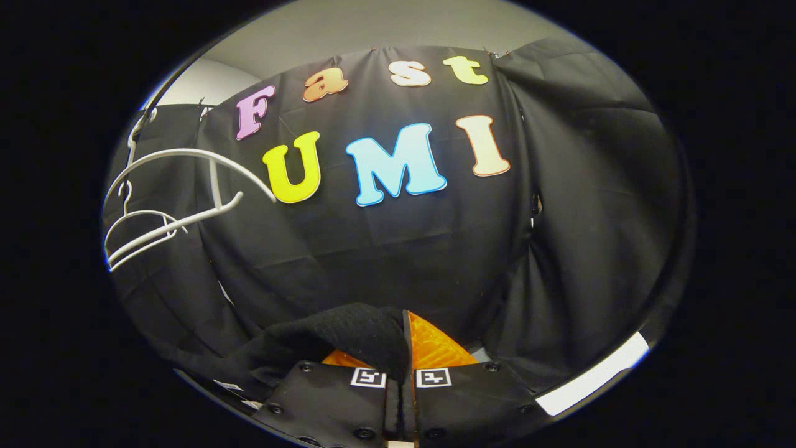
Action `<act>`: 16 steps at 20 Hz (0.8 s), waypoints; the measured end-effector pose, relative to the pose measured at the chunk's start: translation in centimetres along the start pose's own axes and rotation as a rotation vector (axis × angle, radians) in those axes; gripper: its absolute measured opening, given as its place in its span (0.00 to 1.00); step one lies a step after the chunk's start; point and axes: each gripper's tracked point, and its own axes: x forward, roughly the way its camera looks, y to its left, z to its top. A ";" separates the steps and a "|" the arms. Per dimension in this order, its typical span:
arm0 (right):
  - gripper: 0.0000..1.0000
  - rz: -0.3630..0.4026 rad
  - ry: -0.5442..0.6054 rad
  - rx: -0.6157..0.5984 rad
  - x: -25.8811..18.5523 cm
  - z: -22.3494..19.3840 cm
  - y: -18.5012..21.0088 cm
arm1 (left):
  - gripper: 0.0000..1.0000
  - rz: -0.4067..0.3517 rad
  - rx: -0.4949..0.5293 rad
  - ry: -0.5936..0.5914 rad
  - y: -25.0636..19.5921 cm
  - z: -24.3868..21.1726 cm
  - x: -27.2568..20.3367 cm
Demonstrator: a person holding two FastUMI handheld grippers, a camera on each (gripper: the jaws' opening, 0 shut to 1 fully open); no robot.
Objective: Grasp the clothes on the hanger with both hands and then place them into the laundry hamper below.
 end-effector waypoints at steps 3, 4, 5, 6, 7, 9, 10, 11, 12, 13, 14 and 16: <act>0.07 -0.023 0.015 -0.002 -2.5 -1.6 0.2 | 0.01 -0.052 0.060 0.022 -0.2 -1.4 0.4; 0.07 -0.028 0.018 0.000 -3.3 -2.0 0.4 | 0.02 -0.072 0.077 0.029 -0.3 -1.7 0.2; 0.07 -0.034 0.019 0.001 -4.2 -2.4 0.6 | 0.01 -0.094 0.093 0.033 -0.7 -1.9 0.2; 0.07 -0.039 0.020 0.002 -4.9 -2.8 0.7 | 0.01 -0.117 0.105 0.035 -0.9 -2.0 0.3; 0.07 -0.041 0.024 0.002 -5.7 -3.3 0.8 | 0.01 -0.140 0.114 0.037 -1.3 -2.1 0.4; 0.07 -0.042 0.035 -0.004 -6.9 -4.5 1.4 | 0.01 -0.178 0.106 0.047 -2.2 -2.4 0.6; 0.07 -0.042 0.038 -0.009 -7.5 -4.9 1.7 | 0.00 -0.200 0.087 0.058 -2.8 -2.9 0.6; 0.07 -0.040 0.042 -0.016 -7.9 -5.4 2.1 | 0.01 -0.219 0.082 0.070 -3.5 -3.5 0.6; 0.07 -0.039 0.049 -0.023 -8.2 -5.9 2.4 | 0.01 -0.222 0.094 0.081 -3.6 -4.1 0.8; 0.07 -0.042 0.060 -0.029 -8.5 -6.7 2.6 | 0.00 -0.227 0.109 0.091 -3.8 -4.7 1.0; 0.07 -0.042 0.072 -0.030 -8.9 -7.4 2.7 | 0.01 -0.240 0.115 0.105 -4.0 -5.4 1.1; 0.07 -0.040 0.104 -0.022 -9.6 -9.2 3.1 | 0.01 -0.273 0.118 0.136 -4.7 -6.7 1.5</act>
